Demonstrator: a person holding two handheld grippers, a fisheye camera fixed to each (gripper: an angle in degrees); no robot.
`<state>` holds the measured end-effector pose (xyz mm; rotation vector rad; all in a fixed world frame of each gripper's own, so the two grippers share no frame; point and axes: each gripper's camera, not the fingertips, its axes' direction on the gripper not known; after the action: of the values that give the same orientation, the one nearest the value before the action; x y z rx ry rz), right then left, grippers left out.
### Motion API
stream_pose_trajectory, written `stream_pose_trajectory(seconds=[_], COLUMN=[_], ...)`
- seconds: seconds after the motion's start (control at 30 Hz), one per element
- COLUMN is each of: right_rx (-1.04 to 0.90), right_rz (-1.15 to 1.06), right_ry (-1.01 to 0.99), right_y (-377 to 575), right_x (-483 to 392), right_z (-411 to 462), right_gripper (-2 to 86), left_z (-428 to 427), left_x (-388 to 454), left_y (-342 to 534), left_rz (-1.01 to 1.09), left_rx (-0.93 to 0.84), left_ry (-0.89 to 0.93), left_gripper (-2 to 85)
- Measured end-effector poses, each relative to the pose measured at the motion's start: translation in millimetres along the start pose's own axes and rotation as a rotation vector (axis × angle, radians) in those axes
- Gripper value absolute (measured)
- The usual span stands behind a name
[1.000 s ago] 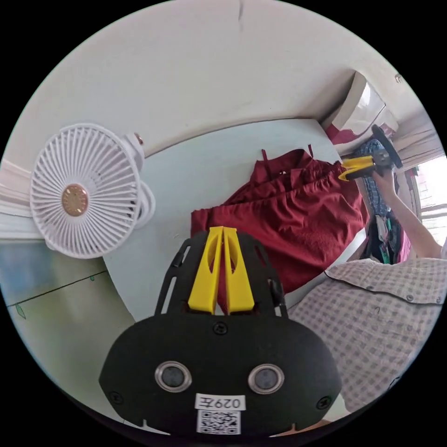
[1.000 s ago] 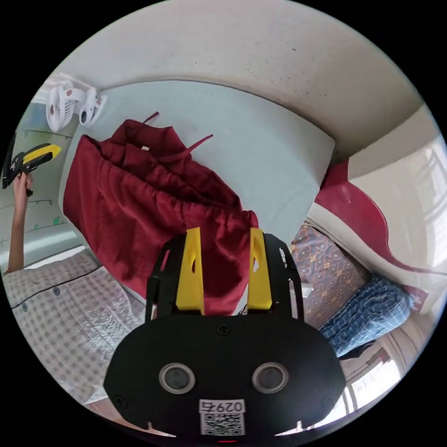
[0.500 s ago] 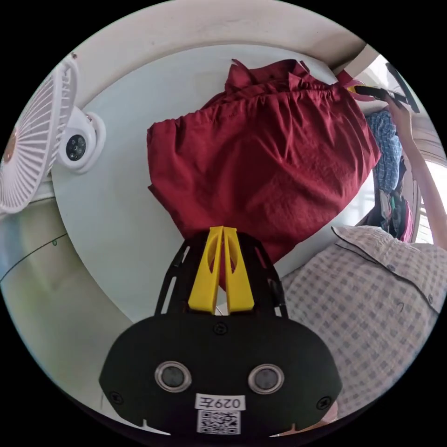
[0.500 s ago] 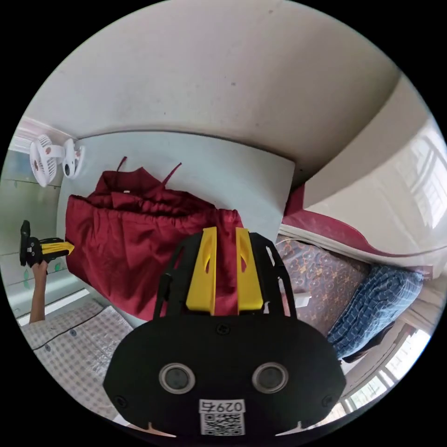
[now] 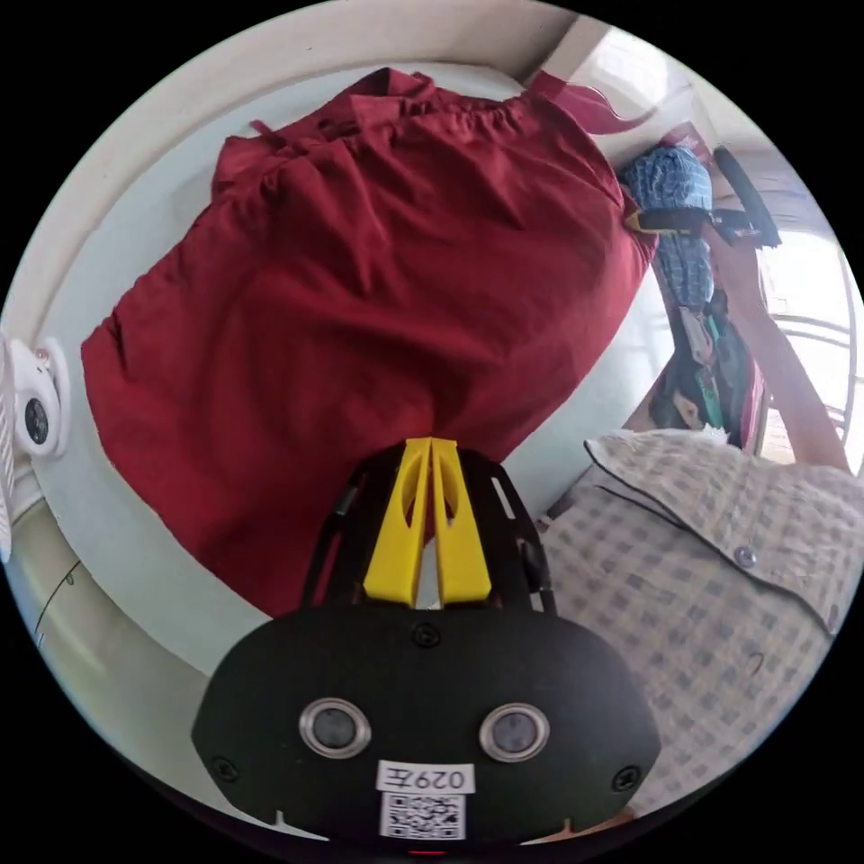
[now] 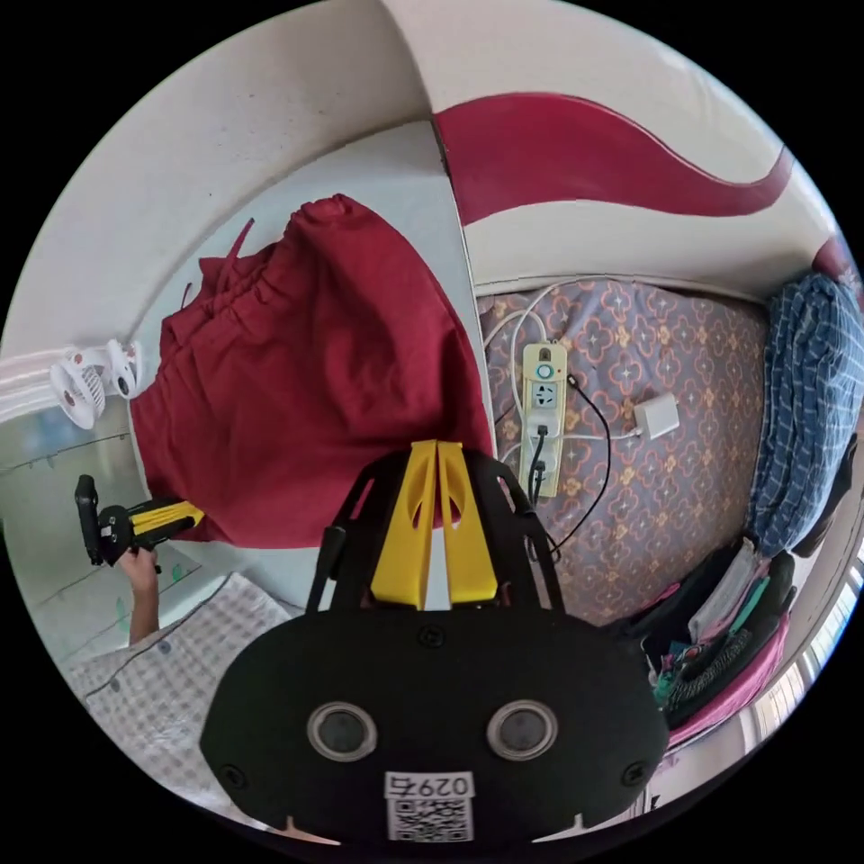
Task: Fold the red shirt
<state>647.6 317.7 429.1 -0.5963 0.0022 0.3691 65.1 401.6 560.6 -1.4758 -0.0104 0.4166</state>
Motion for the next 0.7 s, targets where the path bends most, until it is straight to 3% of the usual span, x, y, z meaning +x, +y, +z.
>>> stream_pose_trajectory(seconds=[0.13, 0.23, 0.33, 0.43, 0.53, 0.7], right_rx=[0.11, 0.094, 0.067, 0.015, -0.046, 0.142], right_rz=[-0.112, -0.265, -0.366, -0.399, -0.329, -0.402], right_ry=[0.031, -0.061, 0.072, 0.174, 0.095, -0.119], right_y=[38.9, 74.7, 89.3, 91.1, 94.1, 130.3], right_x=[-37.6, -88.3, -133.9, -152.9, -149.0, -187.3], right_z=[-3.4, 22.5, 64.5, 105.8, 114.3, 98.1], right_gripper=[-0.5, -0.5, -0.6, -0.6, -0.6, -0.5], left_z=[-21.0, -34.0, -18.3, 19.2, 33.7, 7.3], left_x=[-24.4, -29.3, -24.4, -30.3, -56.8, -85.5], left_y=[25.0, 51.8, 56.5, 55.5, 78.2, 144.7], left_rz=[-0.041, 0.005, 0.061, 0.068, 0.016, -0.126], left_rx=[0.063, 0.169, 0.181, 0.092, 0.108, 0.317], left_ry=[-0.079, 0.027, 0.081, -0.007, 0.083, 0.038], left_gripper=[-1.0, -1.0, -1.0, -1.0, -1.0, -1.0])
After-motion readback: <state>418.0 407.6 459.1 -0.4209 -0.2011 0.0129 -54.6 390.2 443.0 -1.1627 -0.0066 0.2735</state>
